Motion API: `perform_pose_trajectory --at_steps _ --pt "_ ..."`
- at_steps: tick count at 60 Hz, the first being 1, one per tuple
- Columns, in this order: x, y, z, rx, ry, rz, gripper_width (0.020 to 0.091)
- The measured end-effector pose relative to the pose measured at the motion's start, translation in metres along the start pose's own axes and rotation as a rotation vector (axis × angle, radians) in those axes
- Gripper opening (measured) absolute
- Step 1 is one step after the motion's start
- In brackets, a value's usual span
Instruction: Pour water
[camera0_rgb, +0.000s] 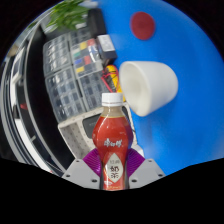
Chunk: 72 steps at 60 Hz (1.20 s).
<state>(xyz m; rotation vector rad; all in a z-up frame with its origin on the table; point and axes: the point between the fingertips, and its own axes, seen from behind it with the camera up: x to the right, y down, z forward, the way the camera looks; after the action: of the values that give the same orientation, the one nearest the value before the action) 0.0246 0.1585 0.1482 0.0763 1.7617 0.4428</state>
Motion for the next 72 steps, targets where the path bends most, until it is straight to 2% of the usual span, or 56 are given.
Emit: perform_pose_trajectory --at_steps 9,16,22,25,31,32,37,40,52,61,63,70,71,72 --pt "-0.025 -0.008 -0.017 -0.017 0.039 -0.443 0.0288" --pt "-0.07 -0.036 -0.03 0.03 0.044 -0.851 0.0288" --pt "-0.108 -0.069 -0.043 0.111 0.076 -1.229 0.0287" --pt "-0.121 -0.094 -0.044 0.188 0.068 -1.401 0.0287" --pt "-0.15 -0.135 -0.057 0.302 0.152 -1.645 0.0297" --pt "-0.145 -0.149 -0.057 0.339 0.136 -1.674 0.0297" --pt "-0.151 -0.189 -0.068 0.384 0.247 -1.738 0.0296" --pt "-0.137 -0.215 -0.066 0.407 0.258 -1.753 0.0296" --pt "-0.077 -0.273 -0.059 0.338 0.356 -1.764 0.0297" --pt "-0.028 -0.281 -0.045 0.251 0.386 -1.773 0.0304" --pt "-0.033 -0.279 -0.045 0.282 0.349 -1.784 0.0306" --pt "-0.03 -0.279 -0.05 0.3 0.318 -1.756 0.031" --pt "-0.03 -0.279 -0.05 0.302 0.312 -1.756 0.0358" --pt "-0.03 -0.278 -0.051 0.305 0.308 -1.76 0.0335"
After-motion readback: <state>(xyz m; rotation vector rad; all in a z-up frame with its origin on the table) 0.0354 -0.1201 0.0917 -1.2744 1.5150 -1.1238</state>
